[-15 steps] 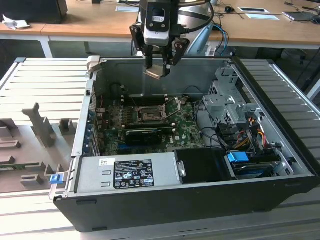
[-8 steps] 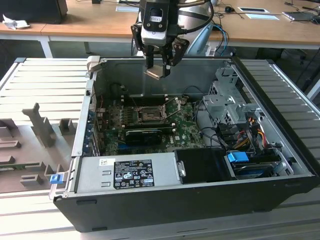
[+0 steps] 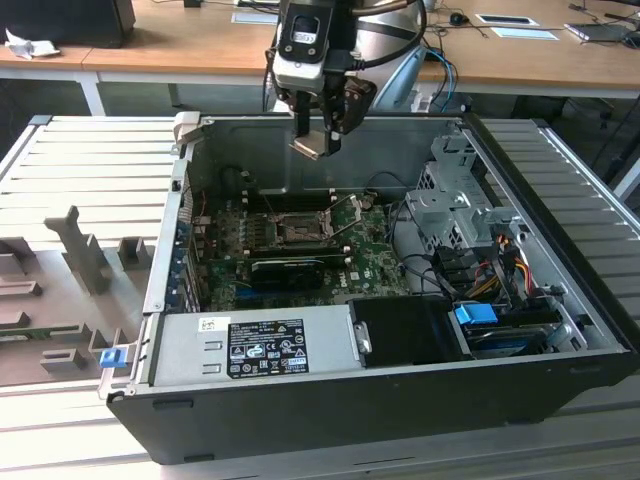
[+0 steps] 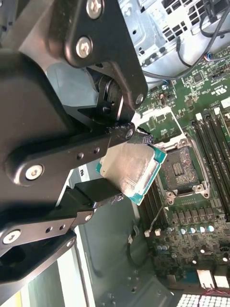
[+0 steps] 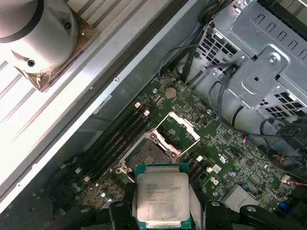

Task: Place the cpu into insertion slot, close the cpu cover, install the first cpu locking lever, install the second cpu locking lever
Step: 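Place the cpu into insertion slot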

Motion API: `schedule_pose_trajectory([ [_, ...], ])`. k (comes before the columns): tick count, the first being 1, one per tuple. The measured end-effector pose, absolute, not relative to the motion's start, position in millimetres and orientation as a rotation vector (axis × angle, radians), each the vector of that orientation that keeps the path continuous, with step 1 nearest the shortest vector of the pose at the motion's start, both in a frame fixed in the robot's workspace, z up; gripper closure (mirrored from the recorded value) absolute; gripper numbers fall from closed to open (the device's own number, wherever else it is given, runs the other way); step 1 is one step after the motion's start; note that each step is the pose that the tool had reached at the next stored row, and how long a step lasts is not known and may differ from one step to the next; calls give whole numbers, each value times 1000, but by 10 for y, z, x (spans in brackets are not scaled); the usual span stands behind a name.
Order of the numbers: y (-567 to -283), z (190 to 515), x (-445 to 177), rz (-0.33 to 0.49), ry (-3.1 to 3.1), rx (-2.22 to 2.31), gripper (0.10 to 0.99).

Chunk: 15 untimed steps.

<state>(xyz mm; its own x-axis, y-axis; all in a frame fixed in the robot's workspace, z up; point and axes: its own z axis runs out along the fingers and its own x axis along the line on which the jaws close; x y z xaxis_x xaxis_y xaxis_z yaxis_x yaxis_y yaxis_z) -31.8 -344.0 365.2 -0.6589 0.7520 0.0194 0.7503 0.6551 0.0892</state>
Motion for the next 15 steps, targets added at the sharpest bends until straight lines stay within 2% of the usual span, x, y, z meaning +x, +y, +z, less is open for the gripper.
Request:
schedule_pose_trajectory([
  [15, -3440, 3636, -318, 136, 2724, 1505, 557],
])
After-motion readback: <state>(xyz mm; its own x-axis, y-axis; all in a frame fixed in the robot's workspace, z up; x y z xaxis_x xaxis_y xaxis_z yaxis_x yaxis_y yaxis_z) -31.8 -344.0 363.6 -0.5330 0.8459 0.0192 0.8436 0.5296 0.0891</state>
